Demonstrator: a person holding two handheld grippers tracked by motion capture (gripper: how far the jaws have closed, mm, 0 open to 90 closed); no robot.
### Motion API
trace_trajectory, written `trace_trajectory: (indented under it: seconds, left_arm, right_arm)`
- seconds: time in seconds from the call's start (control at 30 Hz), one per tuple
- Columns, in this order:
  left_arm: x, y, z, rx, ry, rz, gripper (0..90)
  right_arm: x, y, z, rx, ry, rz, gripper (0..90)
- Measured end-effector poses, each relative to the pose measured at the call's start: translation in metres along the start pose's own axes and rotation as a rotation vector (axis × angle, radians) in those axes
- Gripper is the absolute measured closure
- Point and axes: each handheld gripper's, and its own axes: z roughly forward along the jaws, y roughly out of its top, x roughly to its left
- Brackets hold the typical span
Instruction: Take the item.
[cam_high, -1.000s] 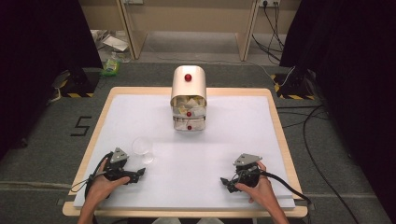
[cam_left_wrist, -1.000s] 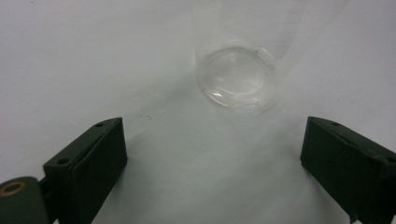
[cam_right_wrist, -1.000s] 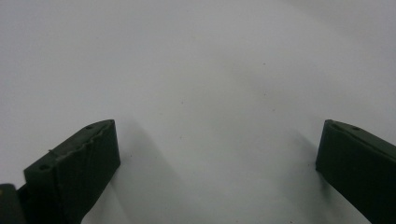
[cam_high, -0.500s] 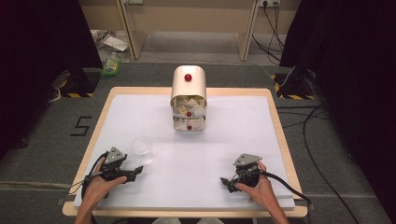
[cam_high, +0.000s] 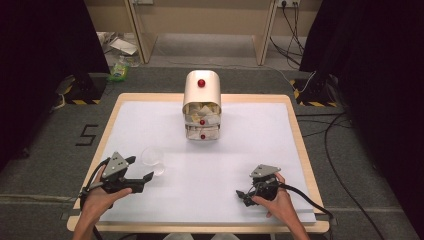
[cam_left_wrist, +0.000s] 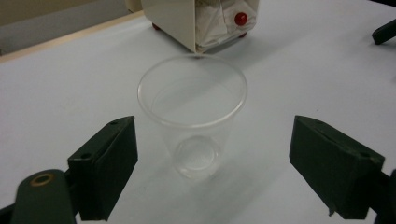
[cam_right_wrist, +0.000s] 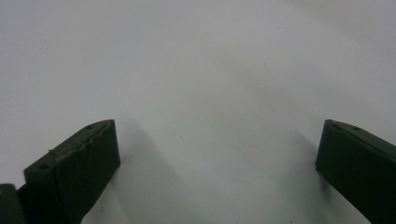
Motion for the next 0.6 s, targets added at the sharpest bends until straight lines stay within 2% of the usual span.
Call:
trace_trajectory:
  seconds: [0.13,0.23,0.33,0.4,0.5,0.6]
  left_arm:
    - [-0.004,0.012,0.001,-0.019,-0.007,0.023,14.7]
    - [-0.010,0.029,0.007,-0.039,-0.010,0.052,14.8]
    - [-0.012,0.036,0.011,-0.053,-0.015,0.054,14.8]
    - [-0.016,0.050,0.020,-0.074,-0.037,0.067,14.8]
    - [-0.018,0.056,0.025,-0.079,-0.043,0.078,14.8]
    - [-0.018,0.066,0.039,-0.093,-0.064,0.076,15.0]
  right_arm:
    - [0.000,0.000,0.000,0.000,-0.001,0.000,0.2]
    - [0.000,0.000,0.000,0.000,-0.001,-0.001,0.2]
    - [0.000,0.000,0.000,0.000,0.000,0.000,0.2]
    - [0.000,0.000,0.000,0.000,0.000,0.000,0.2]
    - [0.000,0.000,0.000,0.000,0.000,0.000,0.2]
    - [0.000,0.000,0.000,0.000,0.000,0.000,0.2]
